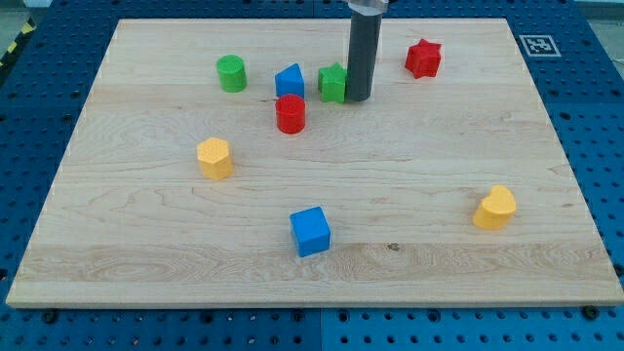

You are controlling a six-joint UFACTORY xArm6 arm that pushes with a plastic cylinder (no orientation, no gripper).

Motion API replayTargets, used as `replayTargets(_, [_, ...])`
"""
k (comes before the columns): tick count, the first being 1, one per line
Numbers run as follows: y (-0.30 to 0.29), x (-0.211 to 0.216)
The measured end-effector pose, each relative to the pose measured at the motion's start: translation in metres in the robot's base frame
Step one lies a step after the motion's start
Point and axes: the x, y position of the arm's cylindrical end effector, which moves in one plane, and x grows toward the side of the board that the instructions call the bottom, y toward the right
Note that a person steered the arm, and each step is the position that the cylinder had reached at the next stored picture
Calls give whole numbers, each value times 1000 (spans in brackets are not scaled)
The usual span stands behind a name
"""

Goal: Move the blue cube towards center

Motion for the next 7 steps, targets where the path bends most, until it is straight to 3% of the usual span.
replayTargets(3, [12,208])
replayTargets(4, [13,255])
replayTargets(6, [-80,247])
replayTargets(7, [-86,238])
